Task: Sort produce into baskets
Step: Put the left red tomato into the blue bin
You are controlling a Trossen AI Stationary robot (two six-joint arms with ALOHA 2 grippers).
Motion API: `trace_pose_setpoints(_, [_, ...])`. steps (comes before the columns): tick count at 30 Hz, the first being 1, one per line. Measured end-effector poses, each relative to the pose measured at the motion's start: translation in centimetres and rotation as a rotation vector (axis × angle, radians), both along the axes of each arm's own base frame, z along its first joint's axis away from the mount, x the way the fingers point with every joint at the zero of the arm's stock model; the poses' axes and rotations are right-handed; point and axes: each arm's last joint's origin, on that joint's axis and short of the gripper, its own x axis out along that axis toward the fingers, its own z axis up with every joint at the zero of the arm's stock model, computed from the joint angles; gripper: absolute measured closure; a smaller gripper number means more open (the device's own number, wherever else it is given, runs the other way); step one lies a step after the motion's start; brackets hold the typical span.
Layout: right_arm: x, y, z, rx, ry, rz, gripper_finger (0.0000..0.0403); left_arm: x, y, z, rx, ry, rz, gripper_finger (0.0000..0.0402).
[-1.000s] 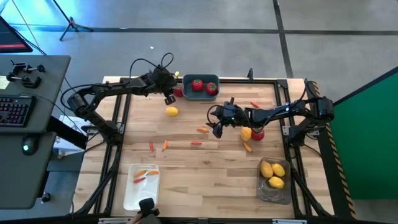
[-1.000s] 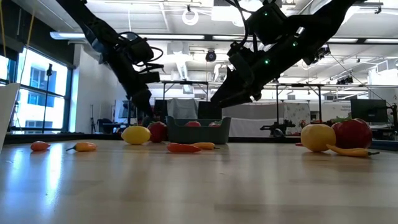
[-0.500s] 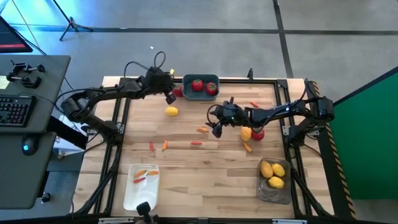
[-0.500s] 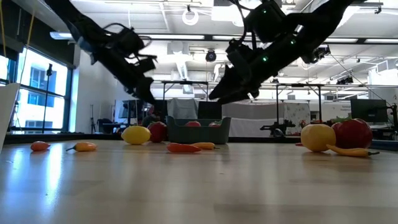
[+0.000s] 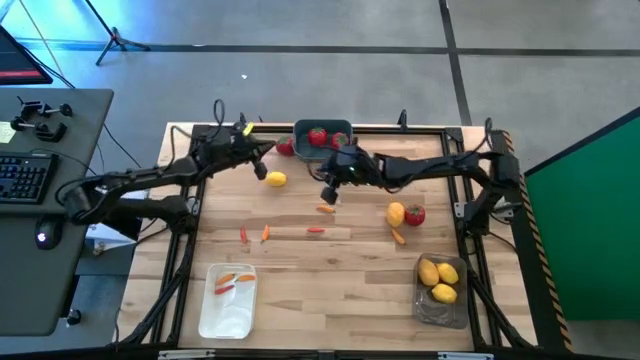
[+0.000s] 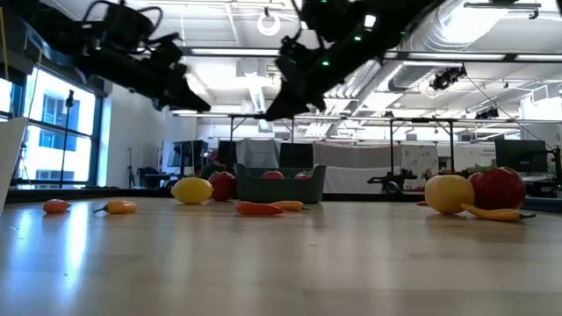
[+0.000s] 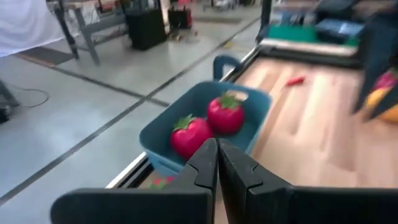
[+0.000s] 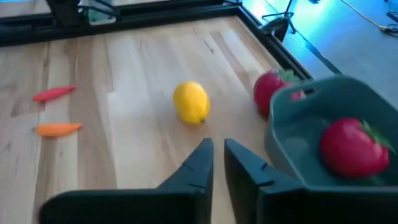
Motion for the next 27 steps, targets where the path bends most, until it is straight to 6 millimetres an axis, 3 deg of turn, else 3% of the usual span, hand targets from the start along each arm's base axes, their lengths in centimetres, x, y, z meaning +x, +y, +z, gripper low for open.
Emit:
trace_pose_setpoints(4, [2.4,-0.9,0.7,-0.018,0.009,0.003,0.0390,-1.1,-1.5,-0.2,0.005,-0.058,-0.022,0.0401])
trace_pose_setpoints(8, [4.2,-1.8,0.8,-0.030,0.054,0.005,0.0367,-2.1,-2.5,-1.0,0.004,-0.075,-0.030,0.0402])
trace_pose_setpoints(22, [12.7,-4.6,-1.3,-0.107,0.240,-0.057,0.0157,-3.6,-3.3,-3.4,-0.037,-0.109,0.029,0.0401])
trace_pose_setpoints(27, [14.9,-6.3,-2.3,-0.160,0.298,-0.083,0.0119,-3.7,-3.2,-3.3,-0.020,-0.112,0.062,0.0401])
